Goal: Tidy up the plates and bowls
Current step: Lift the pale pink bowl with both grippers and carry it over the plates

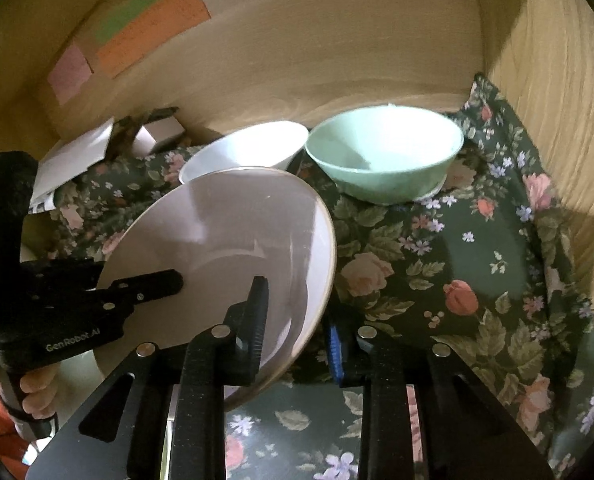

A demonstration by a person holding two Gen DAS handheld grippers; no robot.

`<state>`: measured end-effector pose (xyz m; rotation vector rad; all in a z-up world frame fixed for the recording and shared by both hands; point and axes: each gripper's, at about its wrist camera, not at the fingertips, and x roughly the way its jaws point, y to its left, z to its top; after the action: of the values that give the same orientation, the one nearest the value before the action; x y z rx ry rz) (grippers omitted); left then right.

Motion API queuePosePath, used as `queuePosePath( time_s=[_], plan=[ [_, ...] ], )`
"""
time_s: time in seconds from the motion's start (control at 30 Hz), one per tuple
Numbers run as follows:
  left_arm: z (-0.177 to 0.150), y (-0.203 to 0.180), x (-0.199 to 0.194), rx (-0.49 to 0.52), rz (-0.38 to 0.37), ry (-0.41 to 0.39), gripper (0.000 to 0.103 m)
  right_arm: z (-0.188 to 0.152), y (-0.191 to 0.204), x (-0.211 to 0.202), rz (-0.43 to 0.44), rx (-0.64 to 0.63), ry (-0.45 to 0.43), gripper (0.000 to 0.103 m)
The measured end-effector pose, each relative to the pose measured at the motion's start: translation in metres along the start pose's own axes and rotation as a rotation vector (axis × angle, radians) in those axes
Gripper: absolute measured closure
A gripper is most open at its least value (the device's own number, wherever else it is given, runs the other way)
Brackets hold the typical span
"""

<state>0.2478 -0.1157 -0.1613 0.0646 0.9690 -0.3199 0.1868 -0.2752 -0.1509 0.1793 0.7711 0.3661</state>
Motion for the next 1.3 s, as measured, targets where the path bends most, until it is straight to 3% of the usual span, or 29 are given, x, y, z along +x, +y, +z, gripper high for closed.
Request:
queuePosePath(
  time_s=[0.7, 1.3],
  plan=[
    [-0.038, 0.031, -0.087, -0.059, 0.005, -0.167, 0.078, -0.002, 0.061, -0.043, 0.044, -0.086, -0.095, 0.079],
    [-0.104, 0.093, -0.150, -0.180, 0.087, -0.252, 0.078, -0.017, 0.135, -0.029, 0.173, -0.182, -0.082, 0.079]
  ],
)
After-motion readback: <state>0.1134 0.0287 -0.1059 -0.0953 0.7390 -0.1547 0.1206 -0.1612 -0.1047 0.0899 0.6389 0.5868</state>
